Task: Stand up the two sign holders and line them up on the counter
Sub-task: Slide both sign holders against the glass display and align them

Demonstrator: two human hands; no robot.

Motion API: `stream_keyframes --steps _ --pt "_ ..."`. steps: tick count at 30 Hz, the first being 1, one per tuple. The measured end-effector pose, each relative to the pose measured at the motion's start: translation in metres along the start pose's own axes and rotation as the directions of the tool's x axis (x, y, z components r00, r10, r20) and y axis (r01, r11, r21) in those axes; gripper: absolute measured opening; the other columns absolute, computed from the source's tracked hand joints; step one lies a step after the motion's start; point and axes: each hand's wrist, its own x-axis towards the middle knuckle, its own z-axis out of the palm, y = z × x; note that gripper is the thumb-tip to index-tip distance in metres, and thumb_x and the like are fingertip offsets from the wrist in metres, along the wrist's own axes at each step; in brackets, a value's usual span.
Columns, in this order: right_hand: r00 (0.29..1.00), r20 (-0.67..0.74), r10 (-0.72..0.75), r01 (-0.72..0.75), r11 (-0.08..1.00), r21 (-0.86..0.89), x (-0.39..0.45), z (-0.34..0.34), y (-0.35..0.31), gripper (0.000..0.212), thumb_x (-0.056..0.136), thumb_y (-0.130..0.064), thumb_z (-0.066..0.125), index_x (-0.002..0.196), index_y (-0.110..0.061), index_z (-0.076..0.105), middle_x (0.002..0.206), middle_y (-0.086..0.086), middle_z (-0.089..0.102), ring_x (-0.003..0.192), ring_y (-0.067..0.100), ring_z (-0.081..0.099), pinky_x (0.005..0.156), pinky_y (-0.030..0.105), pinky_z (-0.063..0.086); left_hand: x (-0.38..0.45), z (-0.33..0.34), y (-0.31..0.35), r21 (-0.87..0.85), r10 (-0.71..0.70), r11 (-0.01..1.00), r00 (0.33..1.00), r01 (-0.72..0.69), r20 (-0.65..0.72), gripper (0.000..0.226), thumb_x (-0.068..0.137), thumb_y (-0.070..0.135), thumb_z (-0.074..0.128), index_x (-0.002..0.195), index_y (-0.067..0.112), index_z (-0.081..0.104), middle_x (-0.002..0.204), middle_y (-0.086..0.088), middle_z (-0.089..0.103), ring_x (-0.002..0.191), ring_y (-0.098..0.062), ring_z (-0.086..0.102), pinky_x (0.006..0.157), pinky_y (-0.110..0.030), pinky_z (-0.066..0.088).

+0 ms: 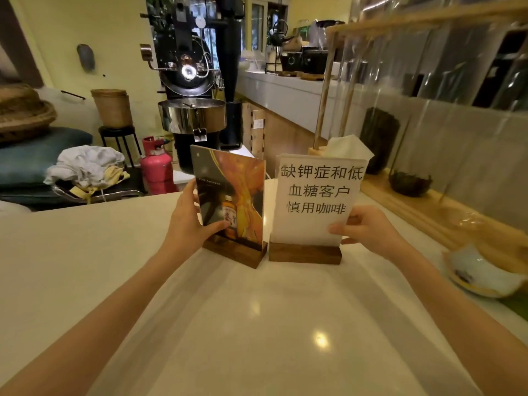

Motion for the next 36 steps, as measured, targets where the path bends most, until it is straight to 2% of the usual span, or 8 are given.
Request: stream_keyframes --steps 7,14,20,25,28,30,32,36 --pt "0.997 -0.067 0.028 -0.028 1.0 0.001 0.004 -0.047 0.025 0.034 0.076 -0.009 0.068 0.105 -0.024 0.062 0.09 -0.02 0.059 0.081 0.004 0.06 0.066 0.028 0.056 0.029 0.058 0.025 -0.039 0.041 0.998 0.998 -0.039 0.048 0.097 0.062 0.02 0.08 0.137 0.018 0.019 0.134 -0.012 0.045 0.116 -0.026 0.049 0.085 -0.028 0.041" --pt "0.987 -0.154 0.055 -0.05 0.998 0.036 0.006 -0.087 0.05 0.031 0.076 -0.006 0.068 0.104 -0.016 0.064 0.105 0.001 0.064 0.094 0.022 0.063 0.07 0.035 0.057 0.057 0.112 0.045 -0.072 0.073 0.995 0.993 -0.067 0.094 0.098 0.06 0.021 0.081 0.137 0.02 0.02 0.134 -0.012 0.046 0.115 -0.026 0.049 0.085 -0.028 0.041" --pt "0.945 -0.309 0.111 -0.097 0.993 0.061 0.001 -0.112 0.067 0.028 0.074 -0.007 0.07 0.102 -0.013 0.065 0.099 0.001 0.065 0.089 0.019 0.062 0.066 0.032 0.055 0.073 0.154 0.065 -0.124 0.121 0.987 0.982 -0.103 0.147 0.097 0.058 0.023 0.082 0.136 0.017 0.024 0.132 -0.01 0.049 0.115 -0.026 0.05 0.088 -0.031 0.044" --pt "0.927 -0.356 0.117 -0.099 0.993 0.067 -0.003 -0.126 0.077 0.029 0.076 -0.008 0.068 0.105 -0.015 0.064 0.099 -0.001 0.066 0.084 0.015 0.061 0.061 0.025 0.053 0.083 0.177 0.085 -0.187 0.171 0.973 0.967 -0.135 0.191 0.093 0.06 0.018 0.081 0.135 0.018 0.025 0.132 -0.009 0.05 0.115 -0.023 0.05 0.09 -0.031 0.042" --pt "0.92 -0.377 0.109 -0.09 0.994 0.068 -0.005 -0.131 0.082 0.026 0.076 -0.009 0.068 0.098 -0.022 0.064 0.101 0.002 0.067 0.084 0.016 0.063 0.067 0.034 0.057 0.09 0.187 0.094 -0.207 0.177 0.97 0.958 -0.13 0.227 0.091 0.061 0.017 0.08 0.135 0.018 0.026 0.133 -0.009 0.048 0.117 -0.024 0.049 0.094 -0.035 0.044" --pt "0.91 -0.401 0.101 -0.087 0.995 0.053 -0.007 -0.134 0.085 0.027 0.075 -0.01 0.069 0.098 -0.024 0.064 0.104 0.002 0.068 0.09 0.021 0.065 0.073 0.043 0.058 0.093 0.193 0.101 -0.22 0.188 0.966 0.951 -0.135 0.246 0.087 0.062 0.014 0.08 0.133 0.017 0.029 0.131 -0.007 0.049 0.111 -0.018 0.048 0.09 -0.03 0.042" --pt "0.895 -0.437 0.096 -0.089 0.995 0.036 -0.009 -0.137 0.088 0.029 0.075 -0.01 0.069 0.103 -0.017 0.066 0.107 0.005 0.069 0.091 0.026 0.065 0.07 0.041 0.057 0.098 0.201 0.105 -0.232 0.203 0.962 0.94 -0.141 0.273 0.085 0.062 0.013 0.079 0.132 0.017 0.031 0.13 -0.007 0.049 0.107 -0.014 0.046 0.09 -0.029 0.041" --pt "0.862 -0.497 0.102 -0.113 0.994 0.008 -0.013 -0.143 0.095 0.033 0.074 -0.013 0.071 0.107 -0.013 0.065 0.112 0.006 0.069 0.09 0.02 0.064 0.068 0.033 0.055 0.109 0.22 0.107 -0.23 0.161 0.969 0.933 -0.088 0.322 0.089 0.061 0.017 0.08 0.134 0.018 0.028 0.133 -0.009 0.048 0.117 -0.024 0.048 0.095 -0.037 0.044"
